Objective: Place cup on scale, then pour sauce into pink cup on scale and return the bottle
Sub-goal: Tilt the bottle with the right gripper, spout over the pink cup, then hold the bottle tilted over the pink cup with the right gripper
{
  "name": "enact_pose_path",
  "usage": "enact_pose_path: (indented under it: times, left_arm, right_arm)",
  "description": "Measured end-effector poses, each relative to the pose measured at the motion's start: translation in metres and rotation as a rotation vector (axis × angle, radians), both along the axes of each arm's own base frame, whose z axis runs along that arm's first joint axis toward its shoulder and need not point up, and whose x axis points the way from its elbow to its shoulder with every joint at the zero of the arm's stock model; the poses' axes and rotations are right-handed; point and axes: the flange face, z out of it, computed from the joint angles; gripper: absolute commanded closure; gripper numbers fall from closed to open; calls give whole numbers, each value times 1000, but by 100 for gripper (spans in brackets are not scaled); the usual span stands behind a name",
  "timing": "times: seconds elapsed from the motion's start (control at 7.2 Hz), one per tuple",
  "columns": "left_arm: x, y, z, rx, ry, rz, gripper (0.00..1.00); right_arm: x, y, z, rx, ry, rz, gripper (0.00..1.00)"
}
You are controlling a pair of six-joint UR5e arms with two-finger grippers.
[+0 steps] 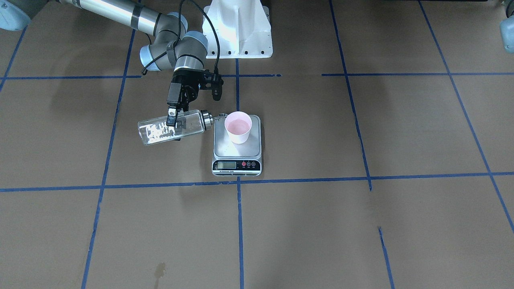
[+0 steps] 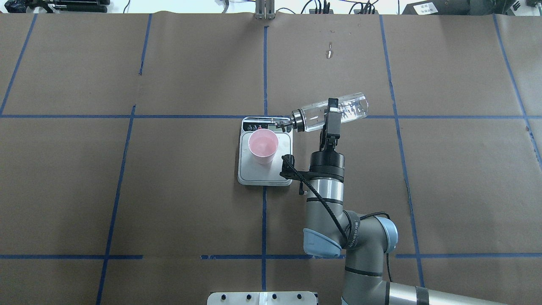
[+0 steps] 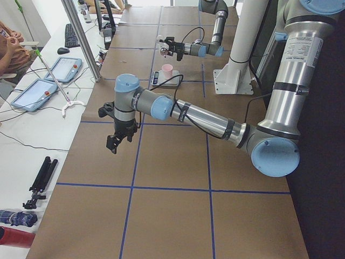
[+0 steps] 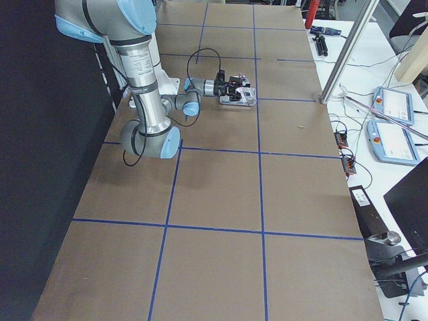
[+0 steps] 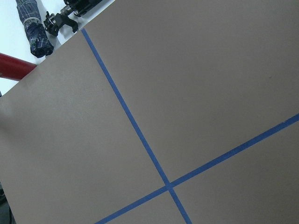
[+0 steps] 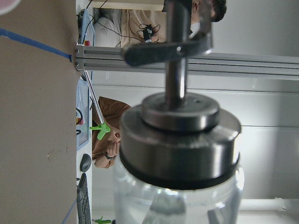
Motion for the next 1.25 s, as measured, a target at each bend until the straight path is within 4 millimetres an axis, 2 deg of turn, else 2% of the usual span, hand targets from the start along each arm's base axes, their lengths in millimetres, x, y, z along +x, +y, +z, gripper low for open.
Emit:
enact_pose_path:
  times: [0.69, 1.25]
  left_arm:
    - [0, -3, 12, -1, -7, 18, 0]
    - [-1, -4, 14, 0, -7, 17, 0]
  right_arm:
    - [1, 3, -11, 2, 143, 38, 100]
    - [1, 4, -11, 2, 158, 43, 100]
